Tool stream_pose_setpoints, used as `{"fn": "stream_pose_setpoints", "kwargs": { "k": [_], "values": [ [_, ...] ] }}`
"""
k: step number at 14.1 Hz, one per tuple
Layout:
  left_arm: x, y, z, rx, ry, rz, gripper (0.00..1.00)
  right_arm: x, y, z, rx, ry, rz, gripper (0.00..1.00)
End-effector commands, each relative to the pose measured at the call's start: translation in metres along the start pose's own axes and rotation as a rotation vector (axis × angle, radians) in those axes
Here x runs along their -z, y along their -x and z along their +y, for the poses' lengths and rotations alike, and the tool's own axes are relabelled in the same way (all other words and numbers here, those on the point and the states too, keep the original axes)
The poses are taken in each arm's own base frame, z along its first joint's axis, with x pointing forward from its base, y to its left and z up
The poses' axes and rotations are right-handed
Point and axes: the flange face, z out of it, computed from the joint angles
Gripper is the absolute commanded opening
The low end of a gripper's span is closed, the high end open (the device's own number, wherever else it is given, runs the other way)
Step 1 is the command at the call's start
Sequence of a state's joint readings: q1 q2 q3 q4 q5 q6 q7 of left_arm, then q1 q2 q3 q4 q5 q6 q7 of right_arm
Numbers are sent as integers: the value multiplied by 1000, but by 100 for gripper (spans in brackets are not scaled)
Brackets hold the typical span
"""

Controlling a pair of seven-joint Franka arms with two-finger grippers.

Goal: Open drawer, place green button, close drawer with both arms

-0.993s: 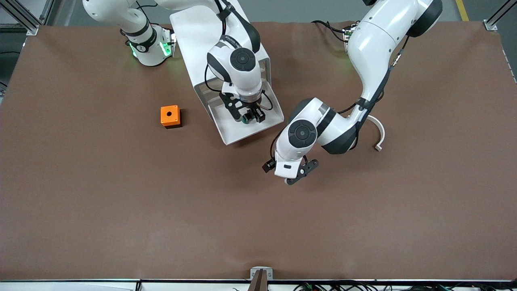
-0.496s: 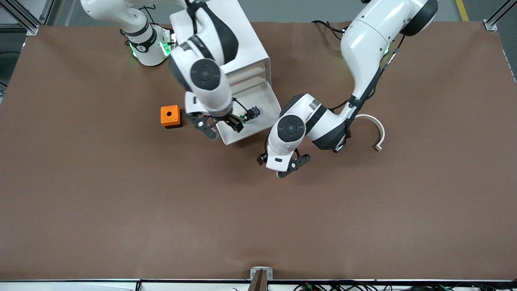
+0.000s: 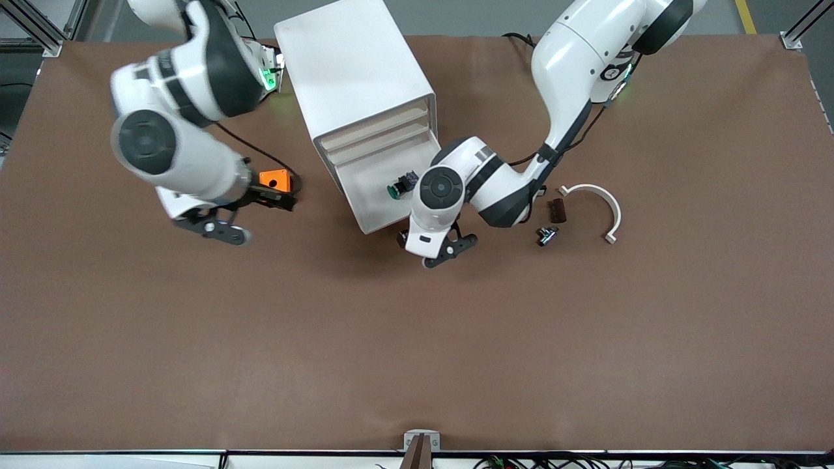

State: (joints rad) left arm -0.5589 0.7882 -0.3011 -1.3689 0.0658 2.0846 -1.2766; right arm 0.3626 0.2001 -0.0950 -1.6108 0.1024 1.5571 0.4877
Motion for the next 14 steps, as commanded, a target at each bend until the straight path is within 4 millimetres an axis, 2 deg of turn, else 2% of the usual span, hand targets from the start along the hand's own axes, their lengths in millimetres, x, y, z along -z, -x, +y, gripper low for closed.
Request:
{"fn": "stream_pose_setpoints", "kwargs": {
  "k": [1,2,4,7,9,13,14],
  "values": [
    [-8,14,3,-27,-10,18,100,29,-9,79,115,-16,2,100],
    [-9,22,5,-36,-11,17,100,33,-12,95,134,-6,11,100],
    [-17,23,6,-40,-20,13,100,38,-20,130,144,-4,3,100],
    [-19,27,6,-45,-24,13,100,61,-31,188,194,-31,20,100],
    [-21,27,6,-48,-27,13,100,66,-36,216,234,-42,35,100],
    [-29,49,12,-77,-35,8,100,82,-39,220,225,-22,77,100],
    [-31,62,15,-96,-39,7,100,82,-41,220,222,-4,82,100]
  ]
}}
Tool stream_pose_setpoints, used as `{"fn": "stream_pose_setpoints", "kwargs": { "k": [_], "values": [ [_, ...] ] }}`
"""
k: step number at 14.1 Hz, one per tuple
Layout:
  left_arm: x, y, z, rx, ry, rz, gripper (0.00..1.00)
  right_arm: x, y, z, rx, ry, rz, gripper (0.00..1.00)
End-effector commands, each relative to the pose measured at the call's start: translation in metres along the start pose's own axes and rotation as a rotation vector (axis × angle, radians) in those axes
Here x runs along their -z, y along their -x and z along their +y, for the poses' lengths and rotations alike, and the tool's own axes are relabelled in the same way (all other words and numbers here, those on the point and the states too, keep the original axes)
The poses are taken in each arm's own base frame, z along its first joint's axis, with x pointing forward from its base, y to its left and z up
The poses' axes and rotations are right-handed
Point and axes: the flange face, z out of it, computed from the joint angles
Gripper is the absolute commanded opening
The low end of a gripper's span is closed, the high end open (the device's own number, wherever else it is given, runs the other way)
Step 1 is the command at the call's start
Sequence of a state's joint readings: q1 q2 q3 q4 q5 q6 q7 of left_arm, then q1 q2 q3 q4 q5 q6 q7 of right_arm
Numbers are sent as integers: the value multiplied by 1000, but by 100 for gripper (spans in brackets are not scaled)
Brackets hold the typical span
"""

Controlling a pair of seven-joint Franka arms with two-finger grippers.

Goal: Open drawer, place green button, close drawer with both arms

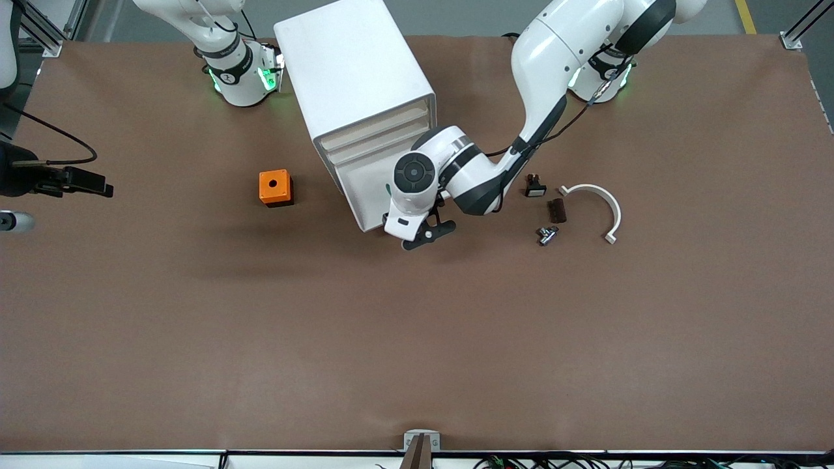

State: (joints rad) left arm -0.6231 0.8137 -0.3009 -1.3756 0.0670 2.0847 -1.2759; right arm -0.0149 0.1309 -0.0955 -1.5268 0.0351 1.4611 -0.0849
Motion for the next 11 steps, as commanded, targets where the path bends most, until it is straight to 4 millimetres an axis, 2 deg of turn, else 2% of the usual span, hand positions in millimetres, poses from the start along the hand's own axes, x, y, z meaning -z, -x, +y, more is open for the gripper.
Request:
{"fn": "stream_pose_setpoints", "kwargs": {
  "k": [1,5,7,11],
  "values": [
    [-6,31,10,-47,-2,14,100,8,-4,0,8,38,11,100],
    [-15,60,17,-86,-15,8,100,10,-8,8,7,41,44,100],
    [-23,76,18,-109,-28,7,100,12,-8,18,-10,36,60,100],
    [-30,102,24,-142,-35,1,100,13,-8,8,4,39,58,100]
  ]
}}
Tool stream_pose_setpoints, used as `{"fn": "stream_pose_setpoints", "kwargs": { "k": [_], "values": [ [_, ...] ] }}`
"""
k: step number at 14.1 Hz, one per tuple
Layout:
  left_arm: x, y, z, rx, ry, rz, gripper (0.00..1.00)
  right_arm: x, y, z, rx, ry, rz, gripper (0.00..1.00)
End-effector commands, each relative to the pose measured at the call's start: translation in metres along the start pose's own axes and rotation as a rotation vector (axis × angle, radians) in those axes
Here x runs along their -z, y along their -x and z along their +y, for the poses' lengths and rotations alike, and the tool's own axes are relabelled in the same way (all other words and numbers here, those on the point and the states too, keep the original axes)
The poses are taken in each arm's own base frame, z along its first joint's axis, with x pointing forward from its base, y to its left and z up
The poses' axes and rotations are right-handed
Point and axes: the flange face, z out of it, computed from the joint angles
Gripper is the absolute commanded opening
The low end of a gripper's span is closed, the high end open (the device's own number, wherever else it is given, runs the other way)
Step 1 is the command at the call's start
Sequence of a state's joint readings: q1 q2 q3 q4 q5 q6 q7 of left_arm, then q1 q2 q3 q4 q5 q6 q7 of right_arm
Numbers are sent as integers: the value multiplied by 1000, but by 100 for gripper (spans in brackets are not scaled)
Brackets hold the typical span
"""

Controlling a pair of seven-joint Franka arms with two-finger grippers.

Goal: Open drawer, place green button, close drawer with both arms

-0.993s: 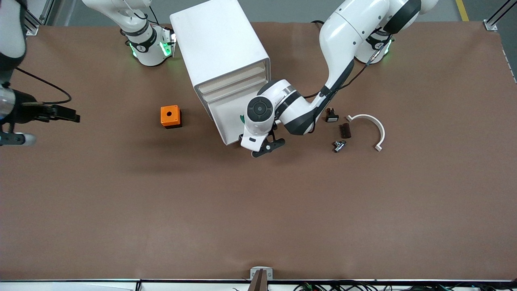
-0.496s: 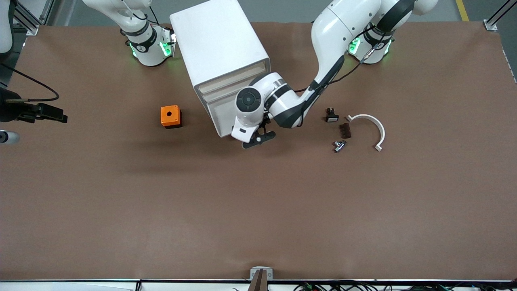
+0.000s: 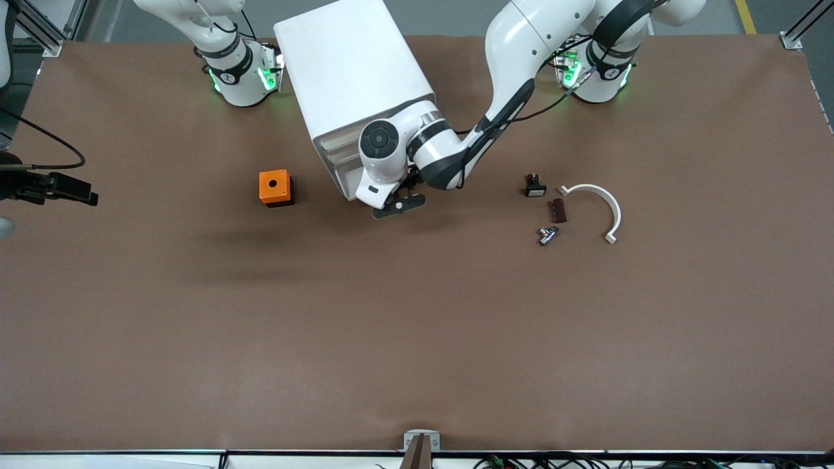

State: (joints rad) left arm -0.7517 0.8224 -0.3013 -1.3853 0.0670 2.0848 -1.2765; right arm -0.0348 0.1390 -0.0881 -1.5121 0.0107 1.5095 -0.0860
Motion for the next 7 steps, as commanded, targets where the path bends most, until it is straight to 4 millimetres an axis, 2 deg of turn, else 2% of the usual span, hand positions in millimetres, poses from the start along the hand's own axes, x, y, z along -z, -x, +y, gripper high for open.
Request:
{"fn": "stream_pose_setpoints", "kwargs": {
  "k": [1,3,7],
  "values": [
    [-5,18,7,-25,2,6,100,12,-2,1,11,11,16,100],
    [-10,28,9,-38,-4,4,100,36,2,6,1,7,61,100],
    [-11,36,12,-11,11,-55,100,42,11,10,-3,50,19,100]
  ]
}}
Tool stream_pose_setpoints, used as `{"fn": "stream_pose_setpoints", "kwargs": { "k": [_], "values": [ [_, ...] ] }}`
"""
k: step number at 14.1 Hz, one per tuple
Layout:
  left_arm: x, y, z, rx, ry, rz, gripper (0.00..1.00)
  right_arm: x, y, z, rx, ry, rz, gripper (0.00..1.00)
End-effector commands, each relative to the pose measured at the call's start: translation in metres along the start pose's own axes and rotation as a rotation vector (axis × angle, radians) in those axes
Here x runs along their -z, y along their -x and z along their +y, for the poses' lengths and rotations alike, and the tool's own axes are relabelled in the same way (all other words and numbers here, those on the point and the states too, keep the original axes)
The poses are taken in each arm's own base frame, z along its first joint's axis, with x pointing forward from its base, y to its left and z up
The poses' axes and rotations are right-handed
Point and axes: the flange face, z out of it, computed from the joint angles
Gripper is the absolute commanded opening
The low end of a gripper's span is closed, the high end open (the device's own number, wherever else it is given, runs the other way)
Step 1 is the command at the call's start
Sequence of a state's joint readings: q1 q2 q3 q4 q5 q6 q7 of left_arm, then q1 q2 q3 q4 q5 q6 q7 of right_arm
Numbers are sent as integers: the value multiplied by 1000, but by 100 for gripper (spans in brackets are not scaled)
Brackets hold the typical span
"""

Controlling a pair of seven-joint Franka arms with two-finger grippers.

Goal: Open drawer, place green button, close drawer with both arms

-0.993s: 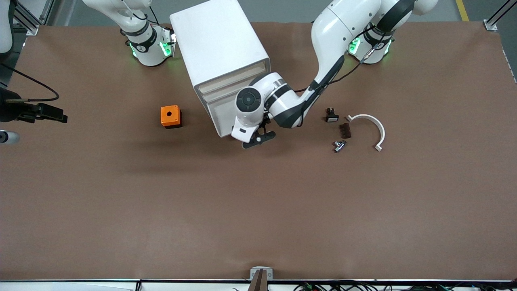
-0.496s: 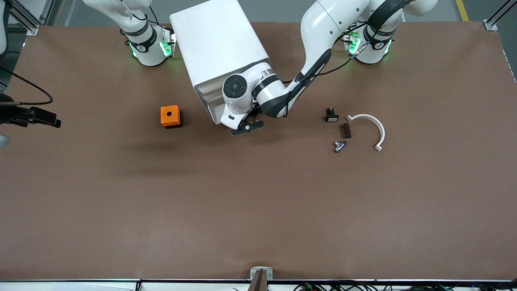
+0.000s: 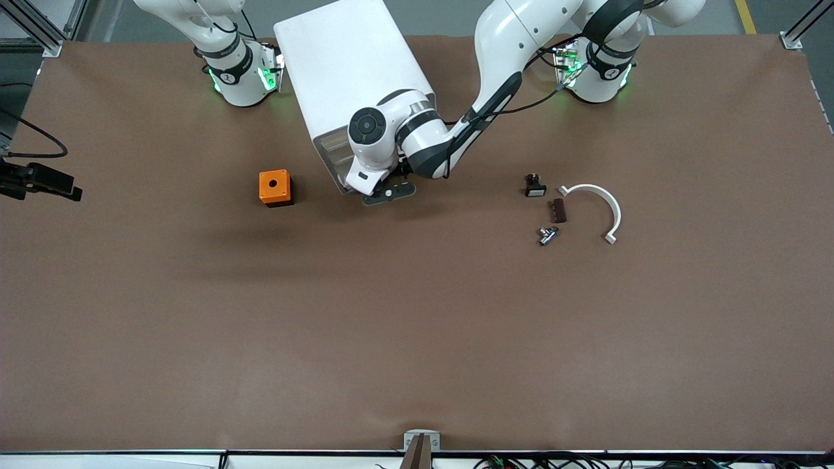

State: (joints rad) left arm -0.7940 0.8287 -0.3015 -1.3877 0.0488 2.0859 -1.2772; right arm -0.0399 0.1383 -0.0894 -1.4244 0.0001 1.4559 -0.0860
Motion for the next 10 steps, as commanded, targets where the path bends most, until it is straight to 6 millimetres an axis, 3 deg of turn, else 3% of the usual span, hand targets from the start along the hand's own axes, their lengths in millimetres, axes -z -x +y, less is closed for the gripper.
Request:
{"fn": "stream_pose_setpoints", "kwargs": {
  "k": [1,5,7,10],
  "values": [
    [0,8,4,38,31,-69,100,5,5,5,8,47,-34,100],
    [1,10,5,62,46,-110,100,5,9,4,9,37,-46,100],
    [1,12,6,75,53,-132,100,24,18,-6,25,39,-6,100],
    [4,13,6,94,65,-162,100,30,27,-5,24,-16,4,100]
  ]
}}
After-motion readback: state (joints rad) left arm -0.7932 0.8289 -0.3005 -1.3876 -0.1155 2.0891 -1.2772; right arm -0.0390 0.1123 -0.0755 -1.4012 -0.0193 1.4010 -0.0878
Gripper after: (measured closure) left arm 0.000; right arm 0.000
